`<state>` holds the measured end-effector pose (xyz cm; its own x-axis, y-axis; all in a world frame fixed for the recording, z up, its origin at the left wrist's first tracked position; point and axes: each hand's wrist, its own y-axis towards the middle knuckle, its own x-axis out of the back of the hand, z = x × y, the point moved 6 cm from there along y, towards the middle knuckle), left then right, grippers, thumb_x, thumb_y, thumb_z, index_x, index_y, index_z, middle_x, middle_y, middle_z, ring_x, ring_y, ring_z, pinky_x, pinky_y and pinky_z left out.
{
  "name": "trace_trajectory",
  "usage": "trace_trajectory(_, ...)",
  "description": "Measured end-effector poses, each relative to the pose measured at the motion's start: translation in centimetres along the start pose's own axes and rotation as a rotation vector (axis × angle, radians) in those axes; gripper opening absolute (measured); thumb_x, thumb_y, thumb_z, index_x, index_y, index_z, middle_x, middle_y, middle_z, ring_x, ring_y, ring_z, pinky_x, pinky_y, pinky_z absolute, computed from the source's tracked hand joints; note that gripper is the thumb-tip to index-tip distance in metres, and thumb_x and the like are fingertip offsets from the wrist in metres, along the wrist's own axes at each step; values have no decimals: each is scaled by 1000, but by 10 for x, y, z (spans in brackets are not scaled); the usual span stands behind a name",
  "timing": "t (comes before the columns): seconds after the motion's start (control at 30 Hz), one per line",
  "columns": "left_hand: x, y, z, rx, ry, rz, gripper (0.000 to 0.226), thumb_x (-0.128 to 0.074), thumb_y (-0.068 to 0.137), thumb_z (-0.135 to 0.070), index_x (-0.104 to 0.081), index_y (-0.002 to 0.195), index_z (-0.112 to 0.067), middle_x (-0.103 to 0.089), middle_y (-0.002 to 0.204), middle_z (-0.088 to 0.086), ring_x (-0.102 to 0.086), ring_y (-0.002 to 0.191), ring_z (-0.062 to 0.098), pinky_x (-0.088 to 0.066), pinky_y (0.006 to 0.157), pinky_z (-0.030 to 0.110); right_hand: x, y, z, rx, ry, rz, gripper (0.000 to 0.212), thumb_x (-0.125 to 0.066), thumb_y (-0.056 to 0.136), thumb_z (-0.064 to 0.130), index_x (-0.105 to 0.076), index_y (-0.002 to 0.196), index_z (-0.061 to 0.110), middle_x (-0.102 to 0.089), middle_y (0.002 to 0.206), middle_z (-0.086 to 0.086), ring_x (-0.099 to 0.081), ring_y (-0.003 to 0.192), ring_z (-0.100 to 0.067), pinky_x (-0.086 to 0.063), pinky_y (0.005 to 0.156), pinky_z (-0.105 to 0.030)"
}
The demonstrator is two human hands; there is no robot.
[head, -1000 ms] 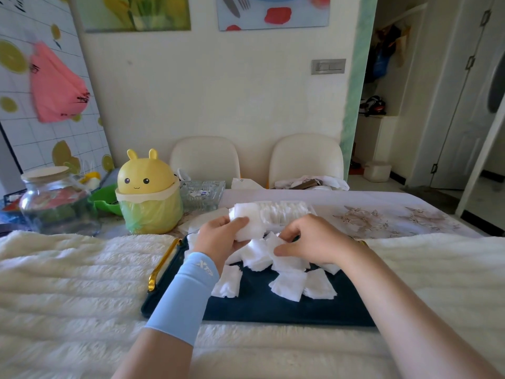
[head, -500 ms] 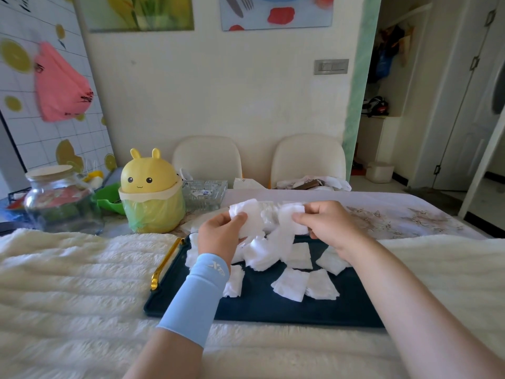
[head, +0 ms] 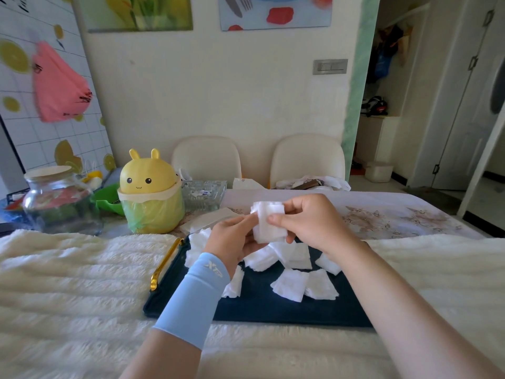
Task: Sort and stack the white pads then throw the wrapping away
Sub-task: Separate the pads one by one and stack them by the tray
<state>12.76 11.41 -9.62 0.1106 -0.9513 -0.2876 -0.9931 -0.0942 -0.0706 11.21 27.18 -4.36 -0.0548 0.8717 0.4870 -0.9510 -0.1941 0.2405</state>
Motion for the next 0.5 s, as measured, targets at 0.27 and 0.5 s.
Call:
trace_trajectory(0.27,-5,-4,-7,-126,255,90,20,-79,81,-22,-77,98,-11,-77,97,10,-72,98,27,-57,92,37,6,3,-8,-37,-119,-38,51,-81,78,38,-58,123,33,-60,113,16,-61,96,-3,-50,82,-25)
trace_trajectory(0.5,-6,25,-33,-197,559,63,34,-77,83,-13,-66,116,-16,-73,102,13,-73,85,21,-57,70,23,7,27,1,-36,-7,195,51,-75,86,15,-61,133,27,-69,114,2,-71,97,-20,-59,89,-36)
